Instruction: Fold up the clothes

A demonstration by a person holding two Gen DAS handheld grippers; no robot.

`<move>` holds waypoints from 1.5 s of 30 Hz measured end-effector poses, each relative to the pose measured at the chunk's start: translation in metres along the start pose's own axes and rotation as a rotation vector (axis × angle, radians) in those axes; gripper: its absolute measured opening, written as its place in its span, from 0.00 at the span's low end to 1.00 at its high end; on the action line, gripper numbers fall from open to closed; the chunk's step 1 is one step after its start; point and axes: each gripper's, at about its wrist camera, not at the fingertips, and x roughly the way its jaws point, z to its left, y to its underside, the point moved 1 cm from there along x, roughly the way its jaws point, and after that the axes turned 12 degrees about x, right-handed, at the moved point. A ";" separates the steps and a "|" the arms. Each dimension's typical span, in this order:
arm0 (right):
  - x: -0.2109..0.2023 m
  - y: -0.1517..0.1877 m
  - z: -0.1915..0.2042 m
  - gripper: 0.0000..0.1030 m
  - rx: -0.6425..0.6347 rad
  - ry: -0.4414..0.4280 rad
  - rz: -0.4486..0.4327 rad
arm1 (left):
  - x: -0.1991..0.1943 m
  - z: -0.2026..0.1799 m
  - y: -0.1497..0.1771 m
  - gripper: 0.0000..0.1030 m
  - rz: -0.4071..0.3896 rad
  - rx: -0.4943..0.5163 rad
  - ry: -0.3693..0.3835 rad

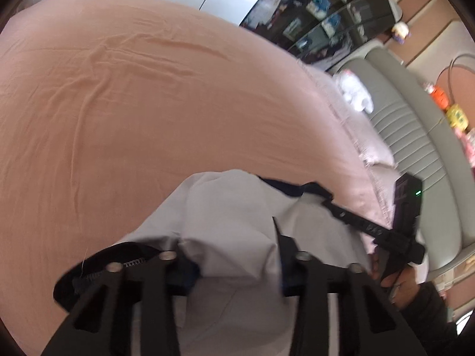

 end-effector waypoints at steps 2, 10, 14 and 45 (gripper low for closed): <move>-0.008 0.003 -0.001 0.02 0.017 -0.023 -0.007 | -0.008 -0.004 0.003 0.20 -0.022 -0.008 0.025; -0.076 0.028 0.018 0.02 0.003 -0.154 -0.072 | -0.084 -0.053 0.022 0.13 -0.118 0.087 0.068; -0.118 0.057 0.014 0.02 0.071 -0.255 -0.105 | -0.127 -0.093 0.047 0.13 -0.177 0.192 0.079; -0.363 0.223 0.111 0.02 -0.135 -0.445 -0.511 | -0.294 -0.220 0.133 0.58 -0.413 0.397 0.003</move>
